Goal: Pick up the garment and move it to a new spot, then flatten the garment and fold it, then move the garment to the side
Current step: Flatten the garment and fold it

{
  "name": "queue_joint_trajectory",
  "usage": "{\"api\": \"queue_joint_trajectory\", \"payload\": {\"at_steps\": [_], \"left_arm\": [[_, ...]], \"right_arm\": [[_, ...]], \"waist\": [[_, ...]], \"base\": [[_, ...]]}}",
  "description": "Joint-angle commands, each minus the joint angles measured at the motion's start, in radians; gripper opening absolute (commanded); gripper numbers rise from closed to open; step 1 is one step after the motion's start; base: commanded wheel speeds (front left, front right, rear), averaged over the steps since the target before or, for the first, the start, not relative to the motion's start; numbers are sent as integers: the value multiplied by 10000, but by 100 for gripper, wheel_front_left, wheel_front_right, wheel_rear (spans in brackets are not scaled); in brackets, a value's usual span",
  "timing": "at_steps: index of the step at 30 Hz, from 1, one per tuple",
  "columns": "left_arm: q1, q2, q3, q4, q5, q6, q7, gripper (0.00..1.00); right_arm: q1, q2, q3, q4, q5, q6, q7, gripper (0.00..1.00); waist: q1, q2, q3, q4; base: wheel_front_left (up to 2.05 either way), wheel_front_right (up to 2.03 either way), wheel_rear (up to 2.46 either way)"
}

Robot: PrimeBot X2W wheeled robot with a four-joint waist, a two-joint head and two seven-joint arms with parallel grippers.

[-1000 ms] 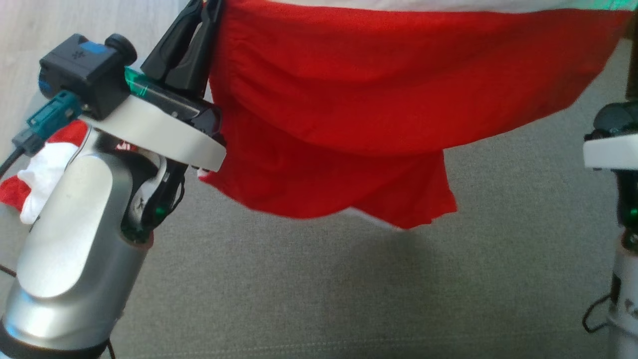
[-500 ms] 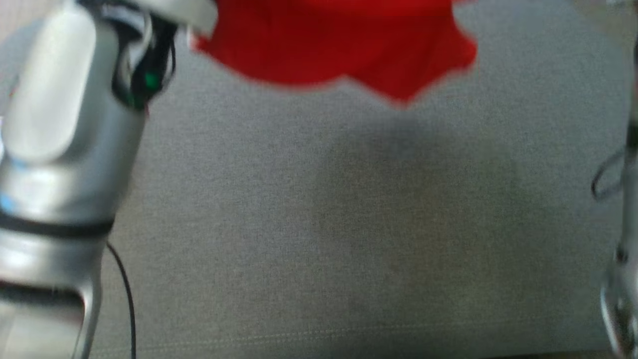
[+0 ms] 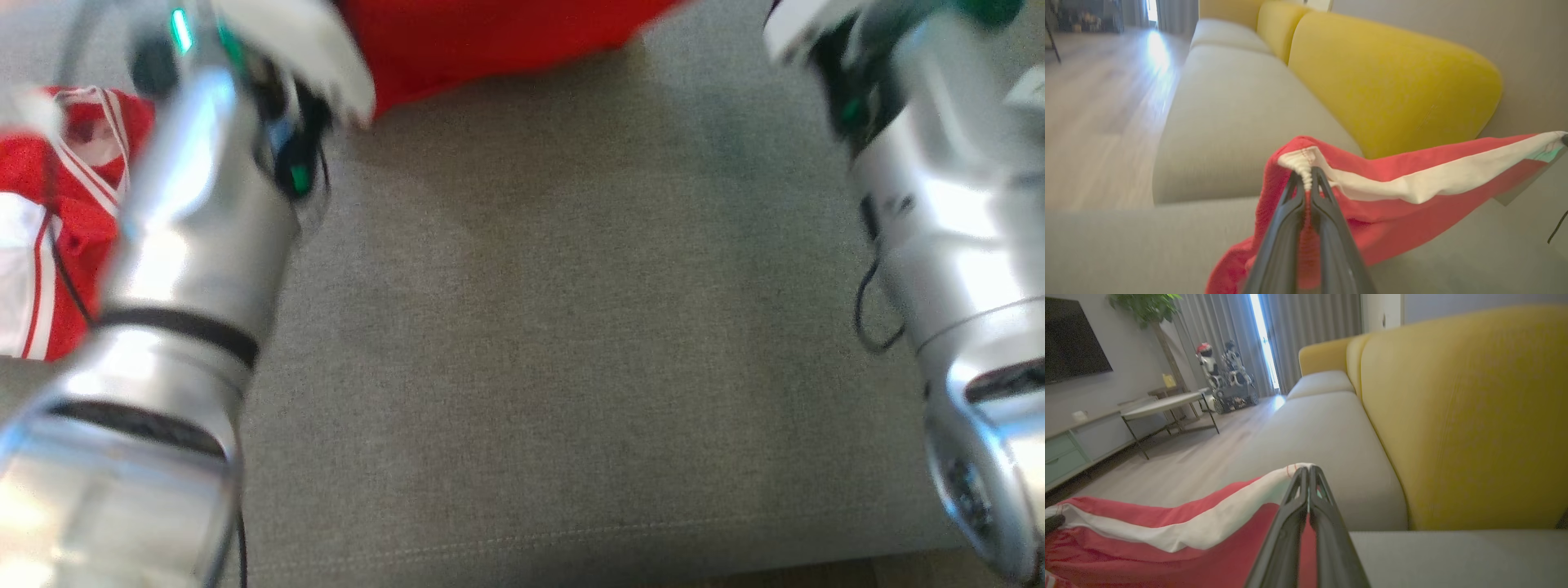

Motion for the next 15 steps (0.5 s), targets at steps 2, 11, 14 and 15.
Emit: {"api": "queue_joint_trajectory", "payload": {"at_steps": [2, 11, 14, 15], "left_arm": [[213, 194, 102, 350, -371, -53, 108, 0], [1510, 42, -395, 1025, -1177, -43, -69, 0], [2292, 39, -920, 501, -1414, -55, -400, 0], [2569, 39, -1107, 306, -1458, -57, -513, 0]], "right_arm": [[233, 280, 310, 340, 415, -7, 31, 0], [1664, 327, 1415, 667, 2041, -7, -421, 0], [2507, 294, 1610, 505, 2421, -7, -726, 0], [2826, 240, 1646, 395, 2567, -7, -792, 0]], "waist": [[0, 0, 103, 3], [0, 0, 260, 231], [0, 0, -110, 272], [0, 0, -226, 282]], "base": [[0, 0, 0], [0, 0, 0], [0, 0, 0], [0, 0, 0]]}}
